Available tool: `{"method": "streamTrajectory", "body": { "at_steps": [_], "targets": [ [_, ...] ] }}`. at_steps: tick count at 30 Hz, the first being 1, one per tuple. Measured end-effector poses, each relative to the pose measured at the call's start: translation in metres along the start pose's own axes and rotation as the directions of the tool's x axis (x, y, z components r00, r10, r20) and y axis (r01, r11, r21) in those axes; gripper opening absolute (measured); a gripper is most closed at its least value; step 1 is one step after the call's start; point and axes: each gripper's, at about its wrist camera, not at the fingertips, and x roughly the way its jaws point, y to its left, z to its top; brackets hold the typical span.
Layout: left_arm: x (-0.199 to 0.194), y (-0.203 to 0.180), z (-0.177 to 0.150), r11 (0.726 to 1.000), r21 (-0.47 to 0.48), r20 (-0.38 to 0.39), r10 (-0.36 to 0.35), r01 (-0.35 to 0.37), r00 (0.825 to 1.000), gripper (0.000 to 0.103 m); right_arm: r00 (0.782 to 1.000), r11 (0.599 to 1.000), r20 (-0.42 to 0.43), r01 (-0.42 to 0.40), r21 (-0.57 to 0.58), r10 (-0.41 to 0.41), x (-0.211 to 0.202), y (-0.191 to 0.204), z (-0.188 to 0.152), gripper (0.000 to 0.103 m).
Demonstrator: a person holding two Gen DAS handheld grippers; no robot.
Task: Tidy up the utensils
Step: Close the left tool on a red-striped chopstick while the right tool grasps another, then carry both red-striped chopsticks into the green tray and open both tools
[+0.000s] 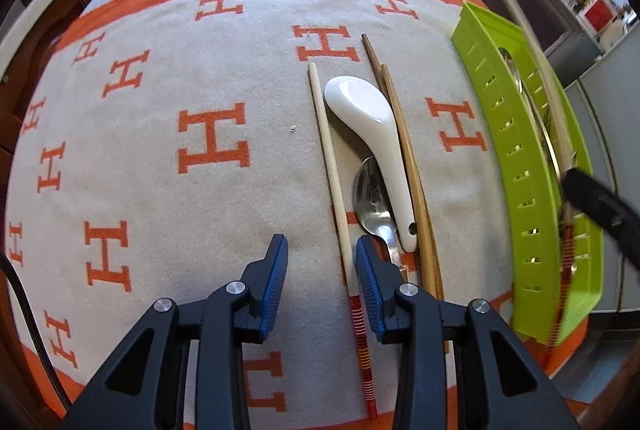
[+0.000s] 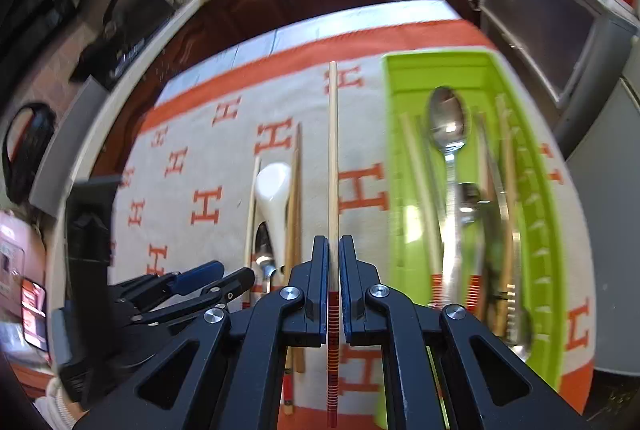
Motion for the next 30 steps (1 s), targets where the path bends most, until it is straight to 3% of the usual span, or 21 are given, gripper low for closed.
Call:
{"method": "streamTrajectory", "body": {
  "at_steps": [4,6,7,13,19,23,26,30],
  "targets": [
    [0.002,-0.016,-0.001,0.996,0.045,0.022,0.082,-0.082,0.996,0.032,0.999,0.997,0.048,0.002,0.071,-0.005,-0.019,-0.031,0.0,0.005],
    [0.001,-0.017,0.0,0.997,0.036,0.03,0.067,-0.068,0.997,0.018,0.998,0.995,0.067,0.003,0.1,-0.01,-0.028,-0.044,-0.001,0.005],
    [0.001,-0.017,0.0,0.998,0.022,0.034,0.063,-0.064,0.997,0.005,0.997,0.994,0.075,0.002,0.112,-0.011,-0.032,-0.052,0.0,0.005],
    [-0.004,0.005,-0.004,0.994,-0.108,0.024,-0.028,0.031,0.999,0.003,0.993,0.991,0.083,0.079,0.112,-0.088,-0.042,-0.084,0.001,0.005],
    [-0.03,0.018,-0.007,0.986,-0.143,0.056,-0.083,0.09,0.995,0.003,0.98,0.98,0.012,0.196,0.04,-0.196,-0.016,-0.095,-0.003,0.006],
    [-0.05,0.012,-0.007,0.98,-0.129,0.081,-0.142,0.152,0.987,0.003,0.987,0.984,-0.012,0.16,0.074,-0.159,-0.005,-0.1,-0.006,0.008],
    [-0.064,-0.004,-0.001,0.975,-0.097,0.09,-0.19,0.198,0.978,0.003,0.99,0.983,0.021,0.139,0.116,-0.143,-0.009,-0.103,-0.006,0.016],
    [-0.075,-0.038,0.012,0.966,-0.04,0.078,-0.251,0.254,0.965,0.003,0.99,0.976,0.083,0.092,0.198,-0.11,-0.027,-0.113,-0.005,0.016]
  ]
}}
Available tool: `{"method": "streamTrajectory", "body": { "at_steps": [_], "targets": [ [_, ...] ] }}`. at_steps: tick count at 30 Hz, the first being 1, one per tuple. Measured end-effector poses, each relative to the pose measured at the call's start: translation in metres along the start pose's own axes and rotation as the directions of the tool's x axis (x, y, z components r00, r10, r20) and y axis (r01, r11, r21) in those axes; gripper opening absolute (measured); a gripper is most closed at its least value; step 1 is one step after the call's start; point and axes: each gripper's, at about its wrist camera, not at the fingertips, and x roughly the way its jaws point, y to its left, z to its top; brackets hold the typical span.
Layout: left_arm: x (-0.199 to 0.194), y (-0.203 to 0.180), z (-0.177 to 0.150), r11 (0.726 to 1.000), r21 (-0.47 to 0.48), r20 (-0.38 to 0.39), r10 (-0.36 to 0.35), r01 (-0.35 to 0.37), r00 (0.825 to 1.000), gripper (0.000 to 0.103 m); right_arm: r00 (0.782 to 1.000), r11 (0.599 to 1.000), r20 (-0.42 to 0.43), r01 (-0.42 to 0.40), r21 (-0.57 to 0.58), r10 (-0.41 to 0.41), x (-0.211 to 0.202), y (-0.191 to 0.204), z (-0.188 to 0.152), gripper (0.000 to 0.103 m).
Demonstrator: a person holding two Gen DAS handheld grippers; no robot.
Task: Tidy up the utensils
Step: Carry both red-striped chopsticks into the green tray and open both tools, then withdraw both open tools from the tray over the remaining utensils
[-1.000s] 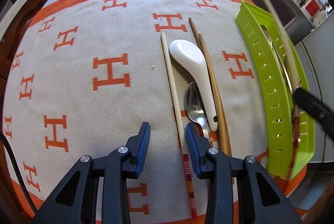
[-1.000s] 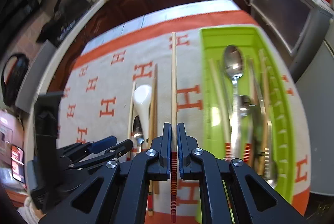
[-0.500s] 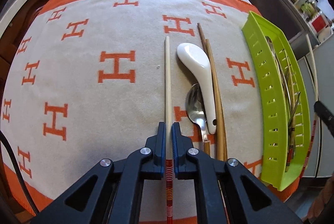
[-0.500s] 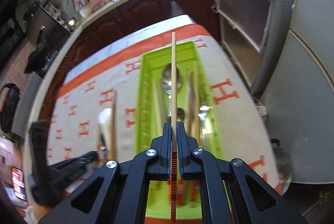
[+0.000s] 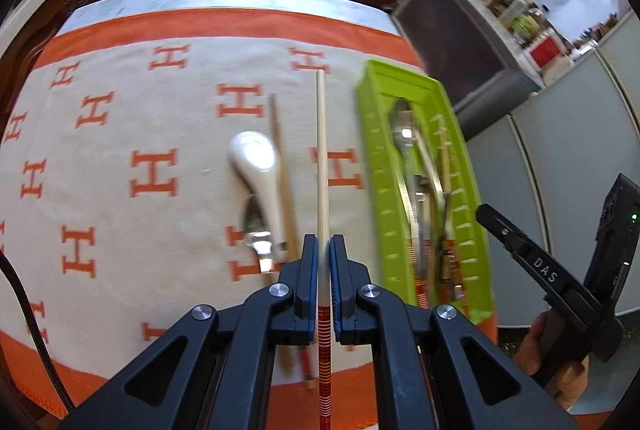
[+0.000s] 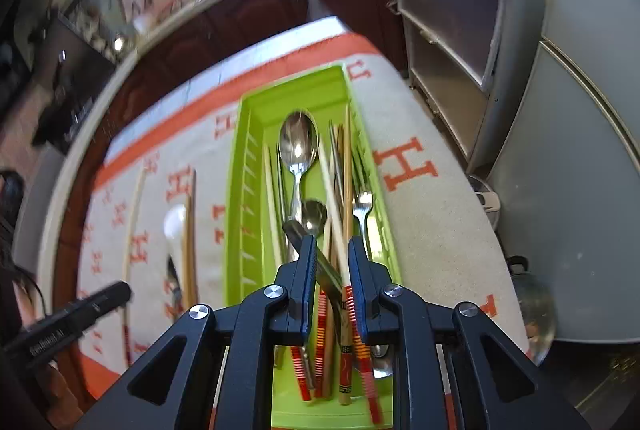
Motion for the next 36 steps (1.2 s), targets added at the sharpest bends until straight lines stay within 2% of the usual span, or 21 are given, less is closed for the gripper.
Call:
{"method": "streamTrajectory", "body": {
  "at_steps": [6,9,16,17,20,24,26,30,36],
  "targets": [
    [0.019,-0.053,0.017,0.996,0.074,-0.032,-0.044,0.046,0.999,0.003,0.999,0.995,0.03,-0.025,0.101,0.022,-0.022,-0.021,0.002,0.016],
    [0.037,-0.071,0.021,0.995,0.095,-0.046,-0.033,0.037,0.998,0.003,0.999,0.992,0.036,-0.028,0.119,0.024,-0.028,-0.026,0.0,0.016],
    [0.072,-0.084,0.032,0.996,0.07,-0.082,-0.045,0.051,0.996,0.004,0.999,0.989,0.037,-0.035,0.142,0.03,-0.035,-0.03,-0.004,0.016],
    [0.073,-0.084,0.031,0.996,0.075,-0.079,-0.04,0.046,0.996,0.007,0.999,0.989,0.037,-0.035,0.141,0.03,-0.036,-0.03,-0.004,0.017],
    [0.077,-0.077,0.031,0.996,0.082,-0.088,-0.021,0.028,0.996,0.018,0.999,0.99,0.031,-0.041,0.137,0.037,-0.036,-0.027,-0.006,0.017],
    [0.067,-0.063,0.026,0.994,0.087,-0.086,-0.055,0.063,0.995,0.02,0.999,0.992,0.014,-0.046,0.114,0.045,-0.032,-0.017,-0.009,0.017],
    [0.053,-0.056,0.02,0.993,0.117,-0.048,0.007,-0.001,0.999,0.034,0.999,0.994,0.003,-0.051,0.099,0.051,-0.028,-0.011,-0.01,0.017],
    [0.026,-0.035,0.011,0.988,0.146,0.013,0.045,-0.046,0.999,0.036,0.997,0.996,-0.021,-0.067,0.056,0.068,-0.022,0.007,-0.016,0.017],
    [-0.008,0.012,0.001,0.986,0.108,0.071,0.118,-0.125,0.99,0.036,0.994,0.995,-0.062,-0.095,-0.013,0.094,-0.015,0.04,-0.027,0.016]
  ]
}}
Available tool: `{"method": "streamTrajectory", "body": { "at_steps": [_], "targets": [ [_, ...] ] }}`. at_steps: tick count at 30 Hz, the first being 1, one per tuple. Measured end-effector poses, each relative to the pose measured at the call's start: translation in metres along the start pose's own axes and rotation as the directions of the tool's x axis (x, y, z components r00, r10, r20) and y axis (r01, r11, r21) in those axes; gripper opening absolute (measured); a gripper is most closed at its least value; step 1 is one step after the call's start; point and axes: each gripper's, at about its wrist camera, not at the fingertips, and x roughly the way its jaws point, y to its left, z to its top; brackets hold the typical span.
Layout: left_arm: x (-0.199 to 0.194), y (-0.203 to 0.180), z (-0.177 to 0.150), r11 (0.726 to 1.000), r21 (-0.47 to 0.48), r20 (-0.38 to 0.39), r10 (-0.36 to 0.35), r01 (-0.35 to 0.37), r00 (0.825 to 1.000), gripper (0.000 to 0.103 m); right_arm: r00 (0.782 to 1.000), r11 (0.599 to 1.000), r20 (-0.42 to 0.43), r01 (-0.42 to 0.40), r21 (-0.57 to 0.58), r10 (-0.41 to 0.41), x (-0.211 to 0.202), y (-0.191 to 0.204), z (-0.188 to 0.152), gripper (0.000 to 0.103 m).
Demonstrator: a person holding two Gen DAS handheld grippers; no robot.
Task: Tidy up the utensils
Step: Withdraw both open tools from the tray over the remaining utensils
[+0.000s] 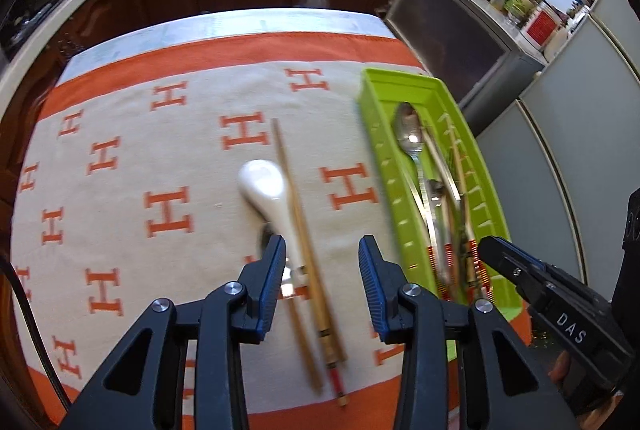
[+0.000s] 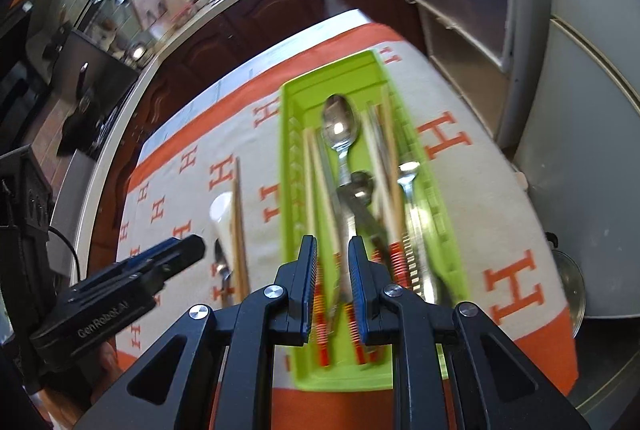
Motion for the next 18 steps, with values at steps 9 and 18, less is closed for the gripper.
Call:
{"method": "streamTrajectory", "body": {
  "at_steps": [9,18],
  "targets": [
    [-0.01,0.065,-0.027,0.993,-0.083,0.001,0.088,-0.088,0.996,0.04,0.996,0.991,-0.076,-0.047,-0.125,0.037,0.014,0.055,-0.016,0.016],
    [0.005,0.085,-0.045,0.992,-0.102,-0.038,0.074,-0.078,0.997,0.04,0.985,0.979,-0.169,-0.059,-0.194,0.025,0.051,0.096,-0.027,0.016]
  ]
}}
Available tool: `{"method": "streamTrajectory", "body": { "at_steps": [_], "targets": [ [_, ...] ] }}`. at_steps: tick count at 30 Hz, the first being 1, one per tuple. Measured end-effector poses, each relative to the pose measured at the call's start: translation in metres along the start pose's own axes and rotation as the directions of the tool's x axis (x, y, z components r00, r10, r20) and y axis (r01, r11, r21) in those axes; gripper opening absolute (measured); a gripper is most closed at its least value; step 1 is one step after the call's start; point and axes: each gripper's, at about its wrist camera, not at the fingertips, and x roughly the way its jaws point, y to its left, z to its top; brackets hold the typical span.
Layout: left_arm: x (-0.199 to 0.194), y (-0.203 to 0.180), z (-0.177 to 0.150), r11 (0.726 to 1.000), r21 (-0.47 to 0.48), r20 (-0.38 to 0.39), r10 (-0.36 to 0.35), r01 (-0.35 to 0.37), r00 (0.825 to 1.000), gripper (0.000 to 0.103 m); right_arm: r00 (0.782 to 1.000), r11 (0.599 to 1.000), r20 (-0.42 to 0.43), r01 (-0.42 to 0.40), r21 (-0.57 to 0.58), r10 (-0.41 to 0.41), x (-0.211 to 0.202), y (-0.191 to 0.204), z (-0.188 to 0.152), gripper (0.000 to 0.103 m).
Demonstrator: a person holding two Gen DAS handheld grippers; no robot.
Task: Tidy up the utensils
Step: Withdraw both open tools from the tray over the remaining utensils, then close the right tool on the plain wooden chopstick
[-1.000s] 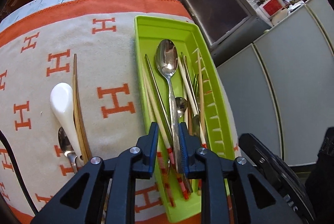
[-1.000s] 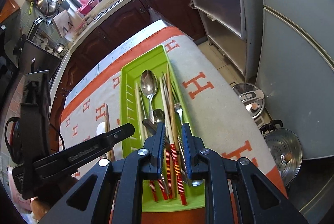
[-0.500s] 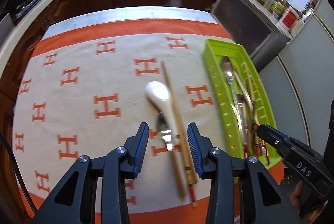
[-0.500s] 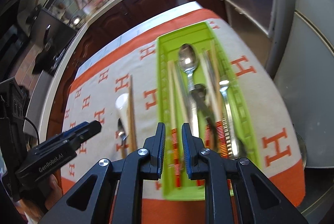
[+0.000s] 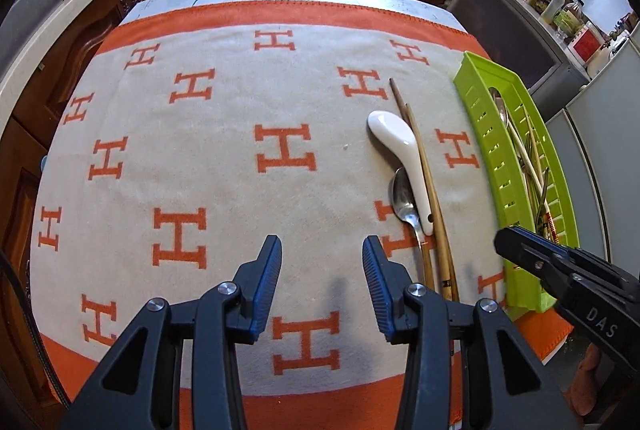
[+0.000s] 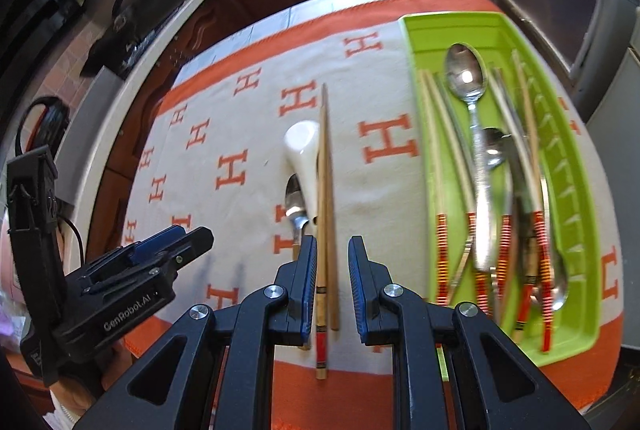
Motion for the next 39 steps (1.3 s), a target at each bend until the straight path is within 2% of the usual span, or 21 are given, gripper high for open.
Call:
{"method": "streamTrajectory", "body": {
  "at_steps": [5,15,24,26,28,29,32,39],
  "targets": [
    [0.008,0.006,-0.003,1.0,-0.001,-0.015,-0.012,0.012,1.0,0.04,0.999,1.0,-0.049,0.014,-0.017,-0.014,0.026,0.009,0.005,0.018],
    [0.024,0.017,-0.003,0.999,-0.014,-0.048,-0.036,0.035,0.998,0.04,0.991,0.994,-0.097,0.092,-0.052,-0.097,0.066,0.017,0.013,0.019],
    [0.032,0.018,-0.003,0.998,-0.018,-0.072,-0.056,0.055,0.996,0.04,0.98,0.973,-0.057,0.179,-0.144,-0.189,0.079,0.03,0.011,0.019],
    [0.033,0.018,-0.003,0.998,-0.016,-0.074,-0.058,0.057,0.996,0.04,0.979,0.97,-0.049,0.189,-0.153,-0.199,0.078,0.031,0.01,0.014],
    [0.034,0.016,-0.004,0.998,-0.012,-0.077,-0.061,0.06,0.995,0.04,0.98,0.972,-0.047,0.183,-0.147,-0.192,0.076,0.029,0.009,0.012],
    [0.034,0.016,-0.004,0.998,-0.011,-0.078,-0.062,0.061,0.995,0.04,0.981,0.974,-0.048,0.181,-0.138,-0.189,0.075,0.026,0.009,0.008],
    [0.034,0.013,-0.005,0.998,-0.007,-0.081,-0.063,0.062,0.995,0.041,0.987,0.985,-0.058,0.141,-0.101,-0.148,0.073,0.017,0.01,0.007],
    [0.034,0.009,-0.007,0.998,0.005,-0.087,-0.06,0.061,0.994,0.041,0.987,0.986,-0.049,0.146,-0.086,-0.151,0.073,0.016,0.01,0.007]
  ]
}}
